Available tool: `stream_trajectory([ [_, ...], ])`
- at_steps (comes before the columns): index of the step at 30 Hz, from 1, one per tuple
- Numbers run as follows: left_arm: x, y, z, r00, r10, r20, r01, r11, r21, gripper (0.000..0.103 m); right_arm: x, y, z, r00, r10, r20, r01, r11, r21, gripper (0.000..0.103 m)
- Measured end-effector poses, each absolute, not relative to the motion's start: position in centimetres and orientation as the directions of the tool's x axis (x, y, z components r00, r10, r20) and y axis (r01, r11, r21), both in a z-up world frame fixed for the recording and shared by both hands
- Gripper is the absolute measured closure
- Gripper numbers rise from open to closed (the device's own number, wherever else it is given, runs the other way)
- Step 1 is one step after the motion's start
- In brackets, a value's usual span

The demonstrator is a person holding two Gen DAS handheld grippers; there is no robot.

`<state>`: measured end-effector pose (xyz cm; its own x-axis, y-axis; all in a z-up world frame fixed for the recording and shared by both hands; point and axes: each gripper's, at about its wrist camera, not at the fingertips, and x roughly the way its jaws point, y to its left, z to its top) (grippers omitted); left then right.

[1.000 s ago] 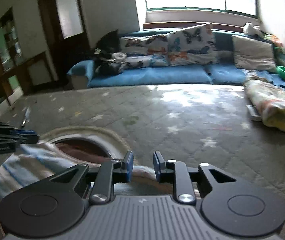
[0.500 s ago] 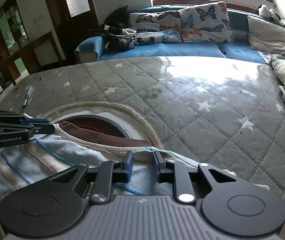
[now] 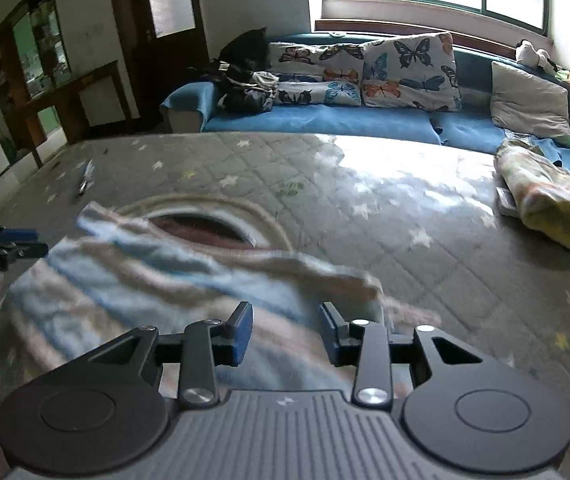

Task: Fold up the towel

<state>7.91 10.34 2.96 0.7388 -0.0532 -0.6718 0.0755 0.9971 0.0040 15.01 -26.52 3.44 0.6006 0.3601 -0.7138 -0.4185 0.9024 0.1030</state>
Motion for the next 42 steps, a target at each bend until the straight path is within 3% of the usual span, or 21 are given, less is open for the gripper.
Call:
stream_trajectory([
  [9,1.9,11.7,2.5,0.750,-0.077,-0.657,0.042,0.997,-0.069,0.061,8.3,-31.1,2.9,0.601,0.360,-0.714,-0.369,0.917,0.151,0.065],
  [22,1.9,11.5,0.7,0.730,-0.131,-0.671,0.077,0.991,-0.110,0.063,6.1,-33.4,0.5,0.597,0.365,-0.714,-0.299,0.927,0.224,0.067],
  [23,1.9,11.4,0.6,0.729,-0.132,-0.672,0.079,0.991,-0.110,0.064,6.1,-33.3,0.3,0.595,0.368,-0.714,-0.300,0.927,0.227,0.068],
  [25,1.9,11.3,0.4,0.727,-0.131,-0.673,0.083,0.991,-0.104,0.072,6.2,-33.1,0.1,0.593,0.372,-0.714,-0.303,0.925,0.230,0.081],
  [27,1.8,11.3,0.3,0.728,-0.130,-0.674,0.084,0.991,-0.101,0.088,6.2,-33.0,0.2,0.599,0.367,-0.712,-0.298,0.927,0.227,0.094],
  [29,1.6,11.5,0.6,0.731,-0.138,-0.668,0.087,0.990,-0.109,0.094,6.1,-33.2,0.5,0.612,0.361,-0.704,-0.293,0.930,0.222,0.095],
  [33,0.9,11.6,1.5,0.743,-0.149,-0.653,0.102,0.989,-0.111,0.097,5.7,-33.6,1.9,0.640,0.343,-0.687,-0.301,0.935,0.186,0.097],
  [42,-2.7,10.8,1.5,0.702,-0.205,-0.682,0.162,0.978,-0.128,0.098,2.8,-35.3,2.6,0.637,0.292,-0.713,-0.286,0.949,0.133,0.098],
])
